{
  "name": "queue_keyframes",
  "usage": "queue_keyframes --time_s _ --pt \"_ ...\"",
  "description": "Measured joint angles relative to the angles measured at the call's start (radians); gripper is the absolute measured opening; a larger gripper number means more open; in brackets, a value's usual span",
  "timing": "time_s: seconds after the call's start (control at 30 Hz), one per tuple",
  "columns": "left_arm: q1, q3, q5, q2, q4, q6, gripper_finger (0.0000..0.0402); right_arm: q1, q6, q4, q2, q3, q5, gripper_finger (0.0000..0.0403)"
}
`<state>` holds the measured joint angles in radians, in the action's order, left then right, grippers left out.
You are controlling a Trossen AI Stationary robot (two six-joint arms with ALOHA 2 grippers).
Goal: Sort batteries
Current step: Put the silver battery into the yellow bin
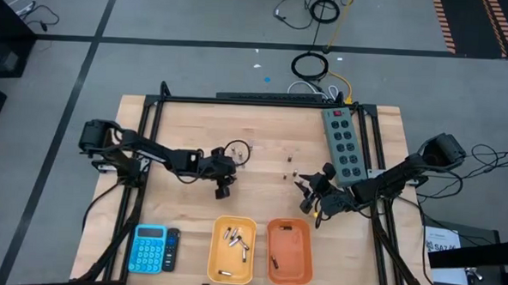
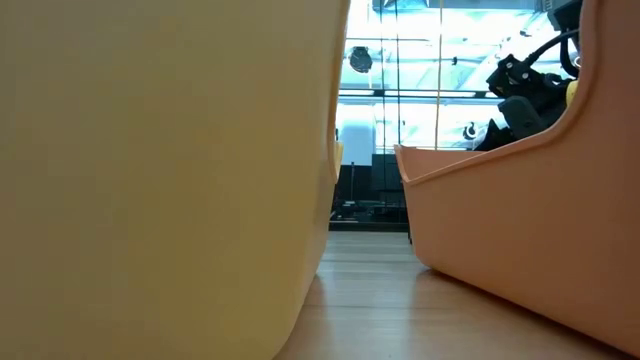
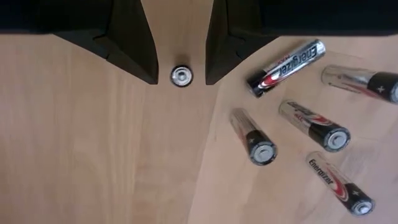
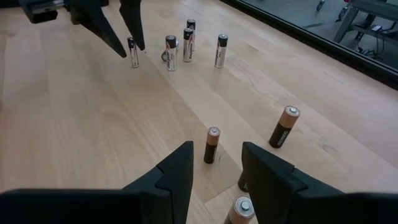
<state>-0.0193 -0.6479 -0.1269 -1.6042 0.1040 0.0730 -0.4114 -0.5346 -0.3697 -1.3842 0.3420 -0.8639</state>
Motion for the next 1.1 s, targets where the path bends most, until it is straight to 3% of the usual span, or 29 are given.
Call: queue_keyframes --time_s 0.17,0.3,0.47,0.6,0.7,0.77,0.87,1.0,1.1 --pt "0.000 0.000 -0.040 -0.013 0.021 -0.003 0.0125 0.000 0.000 0.000 0.000 0.000 0.000 0.0128" --pt "0.000 0.000 -0.035 -0.013 0.022 -0.016 0.0037 0.000 0.000 0.000 0.000 0.000 0.001 0.0128" --pt "0.000 0.000 -0.021 0.002 0.001 -0.021 0.0036 0.000 -0.003 0.001 0.000 0.000 0.001 0.0128" --pt "0.000 -0.019 -0.004 0.118 -0.036 -0.035 0.0036 -0.001 -0.011 0.006 0.000 0.000 0.002 0.0128" --pt "0.010 -0.027 0.113 0.232 -0.028 -0.046 0.0036 -0.001 -0.014 0.009 0.000 0.000 0.002 0.0128" --pt "0.045 -0.027 0.244 0.292 -0.031 -0.055 0.0036 -0.001 -0.014 0.010 0.000 0.000 0.002 0.0128" --pt "0.134 -0.027 0.311 0.339 -0.026 -0.007 0.0036 -0.001 -0.014 0.014 0.000 0.000 0.002 0.0128" --pt "0.319 -0.036 0.286 0.320 -0.003 0.078 0.0036 -0.001 -0.014 0.013 0.000 0.000 0.001 0.0128" --pt "0.437 -0.073 0.183 0.271 -0.016 0.112 0.0036 0.009 0.003 -0.006 0.000 0.000 0.000 0.0128"
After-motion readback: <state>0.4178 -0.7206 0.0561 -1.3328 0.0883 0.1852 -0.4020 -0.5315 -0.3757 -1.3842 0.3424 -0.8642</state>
